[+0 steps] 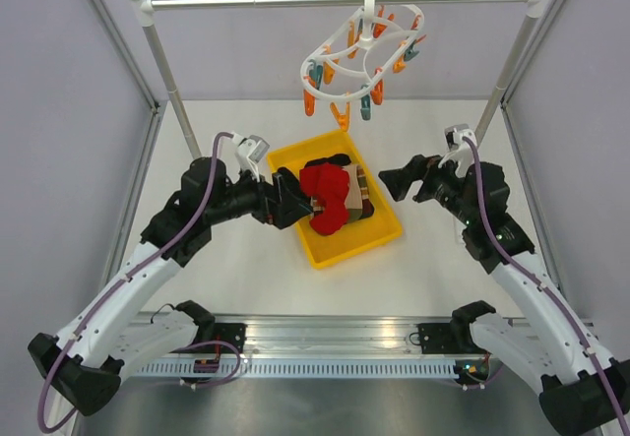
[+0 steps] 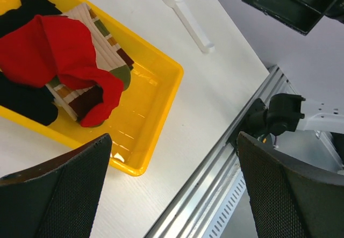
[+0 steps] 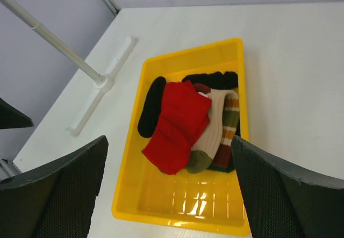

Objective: Remove the socks clipped to the hanger

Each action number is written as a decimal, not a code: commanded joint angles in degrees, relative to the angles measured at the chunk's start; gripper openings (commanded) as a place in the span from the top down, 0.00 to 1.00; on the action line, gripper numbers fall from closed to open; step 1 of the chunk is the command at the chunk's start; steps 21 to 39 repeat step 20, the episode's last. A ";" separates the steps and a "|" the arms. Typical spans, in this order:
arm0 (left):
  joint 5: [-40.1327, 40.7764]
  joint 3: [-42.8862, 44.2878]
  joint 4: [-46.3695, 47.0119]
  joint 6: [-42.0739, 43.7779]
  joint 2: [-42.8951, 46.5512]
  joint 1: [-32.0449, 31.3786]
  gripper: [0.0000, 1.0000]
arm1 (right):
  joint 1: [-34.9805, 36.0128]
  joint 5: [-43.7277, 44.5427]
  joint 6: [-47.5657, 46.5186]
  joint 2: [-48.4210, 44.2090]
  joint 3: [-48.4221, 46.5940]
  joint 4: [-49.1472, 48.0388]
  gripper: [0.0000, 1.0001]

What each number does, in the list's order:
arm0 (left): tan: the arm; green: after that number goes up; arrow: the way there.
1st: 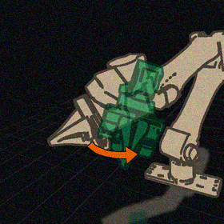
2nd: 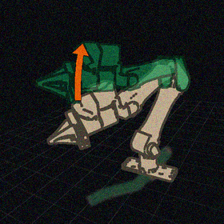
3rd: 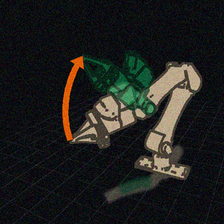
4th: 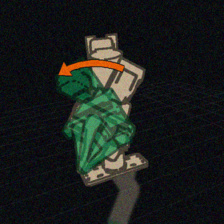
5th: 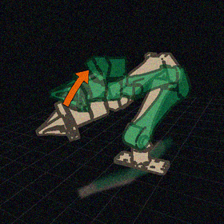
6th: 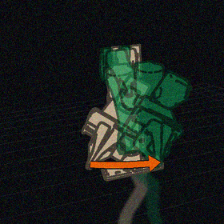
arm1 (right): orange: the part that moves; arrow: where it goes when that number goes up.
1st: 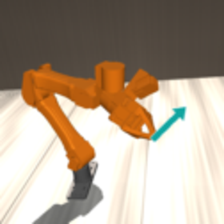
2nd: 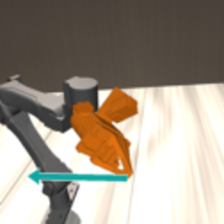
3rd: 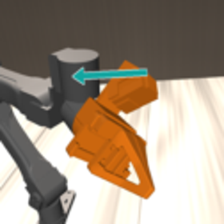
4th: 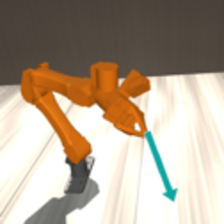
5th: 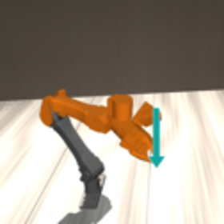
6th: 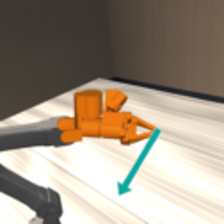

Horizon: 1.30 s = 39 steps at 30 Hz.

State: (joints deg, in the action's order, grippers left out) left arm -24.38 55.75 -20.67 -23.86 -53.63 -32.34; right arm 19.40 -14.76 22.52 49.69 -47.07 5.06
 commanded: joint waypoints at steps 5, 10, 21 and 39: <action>6.36 -2.22 -4.38 7.42 1.77 0.17 0.00 | 0.20 11.06 5.25 -5.84 4.88 4.86 0.02; 7.50 -3.89 -3.86 7.95 1.68 0.08 0.00 | 0.20 15.12 3.50 -4.52 5.14 7.77 0.02; 9.70 -4.59 -3.77 8.39 2.91 0.17 0.00 | 0.20 14.85 4.11 -6.62 6.46 3.91 0.02; 9.70 -4.59 -3.77 8.39 2.91 0.17 0.00 | 0.20 14.85 4.11 -6.62 6.46 3.91 0.02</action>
